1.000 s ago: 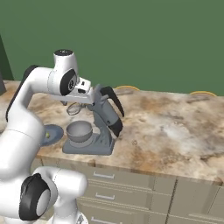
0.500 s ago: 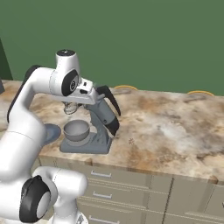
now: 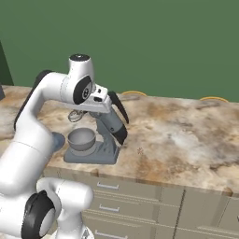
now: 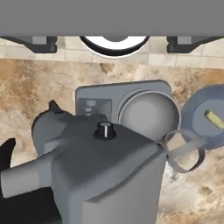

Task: Add butter and sugar cubes to the stand mixer bowl and then turn on the stand mixer to begin making frosting.

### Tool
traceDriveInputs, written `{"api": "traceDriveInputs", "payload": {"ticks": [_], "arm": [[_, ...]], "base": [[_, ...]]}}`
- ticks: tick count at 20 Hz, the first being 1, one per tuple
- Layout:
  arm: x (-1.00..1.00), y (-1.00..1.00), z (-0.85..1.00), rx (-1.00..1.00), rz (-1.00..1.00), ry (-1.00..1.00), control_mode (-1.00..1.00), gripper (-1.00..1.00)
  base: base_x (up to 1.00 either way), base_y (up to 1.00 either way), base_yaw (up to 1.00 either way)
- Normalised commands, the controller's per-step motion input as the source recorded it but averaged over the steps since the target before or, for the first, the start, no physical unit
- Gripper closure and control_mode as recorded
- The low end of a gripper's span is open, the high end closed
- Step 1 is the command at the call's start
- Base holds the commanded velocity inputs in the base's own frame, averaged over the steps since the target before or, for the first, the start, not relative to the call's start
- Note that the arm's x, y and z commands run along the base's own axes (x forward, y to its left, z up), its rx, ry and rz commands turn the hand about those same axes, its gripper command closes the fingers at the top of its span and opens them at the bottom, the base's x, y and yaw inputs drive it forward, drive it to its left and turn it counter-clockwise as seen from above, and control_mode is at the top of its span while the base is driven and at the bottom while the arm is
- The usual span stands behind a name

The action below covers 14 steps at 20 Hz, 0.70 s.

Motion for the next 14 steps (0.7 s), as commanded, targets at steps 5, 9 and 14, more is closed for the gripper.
{"api": "traceDriveInputs", "payload": {"ticks": [5, 9, 14], "arm": [[-0.11, -0.68, 0.0, 0.03, 0.01, -0.01, -1.0, -1.0], [-0.03, -0.71, -0.03, 0.09, 0.08, -0.03, -1.0, -1.0], [0.0, -0.66, -0.12, 0.16, 0.17, -0.04, -1.0, -1.0]], "base": [[0.0, 0.0, 0.0], [0.0, 0.0, 0.0], [0.0, 0.0, 0.0]]}}
